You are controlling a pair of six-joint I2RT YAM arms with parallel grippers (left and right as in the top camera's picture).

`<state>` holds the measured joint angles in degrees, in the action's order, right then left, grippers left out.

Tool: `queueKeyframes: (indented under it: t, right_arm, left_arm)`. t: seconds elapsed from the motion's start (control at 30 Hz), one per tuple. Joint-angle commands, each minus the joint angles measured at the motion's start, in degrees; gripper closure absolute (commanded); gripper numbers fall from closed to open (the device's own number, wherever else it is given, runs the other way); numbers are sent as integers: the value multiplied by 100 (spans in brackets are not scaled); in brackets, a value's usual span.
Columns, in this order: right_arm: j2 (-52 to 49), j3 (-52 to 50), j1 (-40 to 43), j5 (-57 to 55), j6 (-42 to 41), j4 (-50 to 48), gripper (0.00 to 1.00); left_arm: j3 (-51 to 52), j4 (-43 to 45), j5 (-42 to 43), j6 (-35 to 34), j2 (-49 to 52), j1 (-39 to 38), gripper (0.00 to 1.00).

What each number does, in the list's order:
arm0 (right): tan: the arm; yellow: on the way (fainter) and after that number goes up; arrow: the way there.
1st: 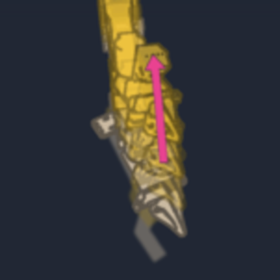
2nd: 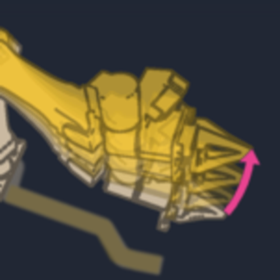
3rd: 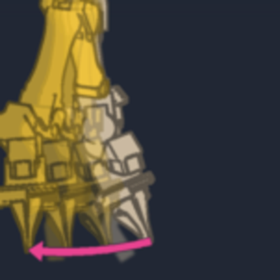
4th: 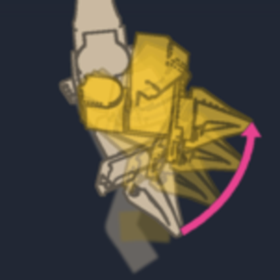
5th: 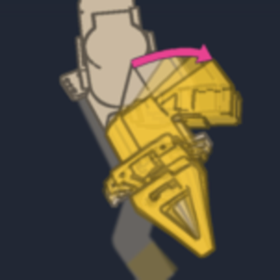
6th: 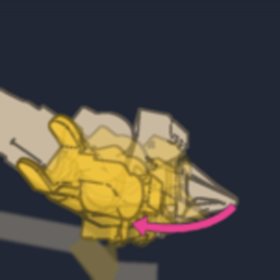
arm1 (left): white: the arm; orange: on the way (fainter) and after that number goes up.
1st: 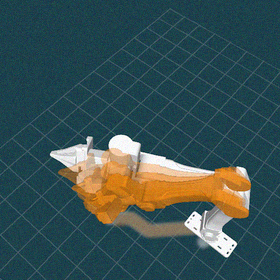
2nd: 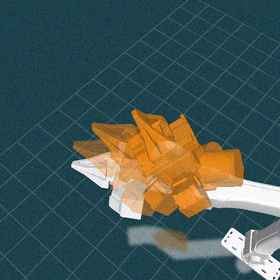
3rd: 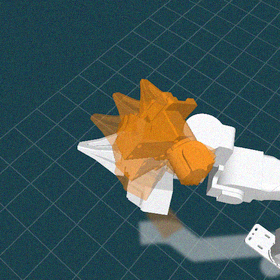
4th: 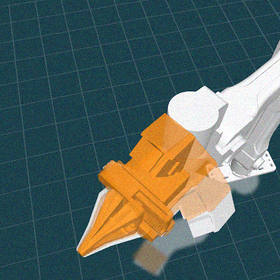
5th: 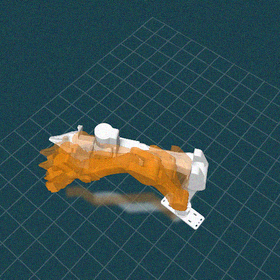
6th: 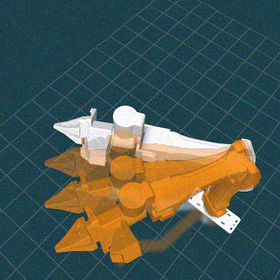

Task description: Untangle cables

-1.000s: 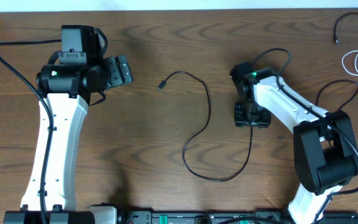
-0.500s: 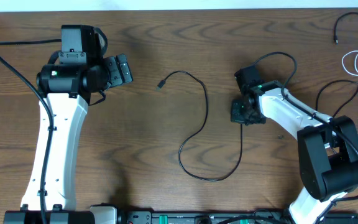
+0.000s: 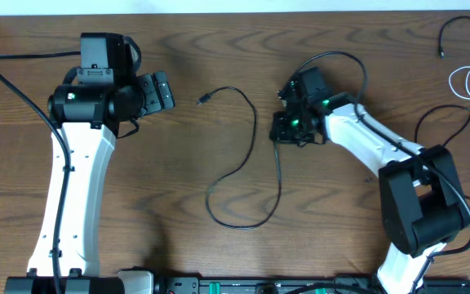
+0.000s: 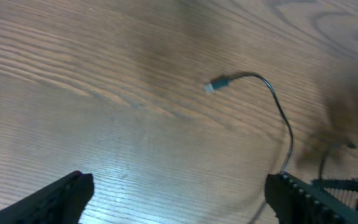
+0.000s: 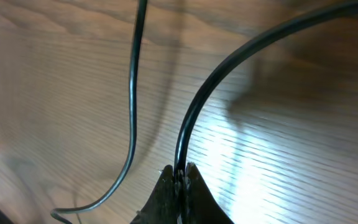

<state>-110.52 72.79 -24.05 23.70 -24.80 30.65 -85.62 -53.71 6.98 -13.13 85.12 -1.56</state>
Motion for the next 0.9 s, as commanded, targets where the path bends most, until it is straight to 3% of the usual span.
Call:
queueKeyframes:
  t: [0.0, 0.2, 0.33, 0.43, 0.63, 0.7, 0.87]
  right_arm:
    - [-39, 81, -155, -251, -507, -140, 99]
    - [-39, 81, -155, -238, -782, -378, 99]
    - [-39, 81, -164, -232, -907, -463, 99]
    - [-39, 81, -199, -232, -951, -518, 99]
    - [-175, 81, -306, -214, -1193, -730, 99]
    - [-275, 81, -310, -96, -1250, -824, 99]
    - [-398, 81, -323, 48, -1364, -1073, 99]
  left_arm:
    - [203, -26, 162, 63, 142, -151, 12]
    - [831, 20, 1084, 605, 542, -181, 27]
    - [1040, 85, 1165, 846, 918, -190, 38]
    - [1040, 146, 1259, 994, 1196, -190, 50]
    - [1040, 197, 1663, 1078, 1808, -208, 88]
    - [1040, 195, 1690, 1078, 1985, -212, 92]
    - [1043, 262, 1958, 1078, 2343, -236, 92]
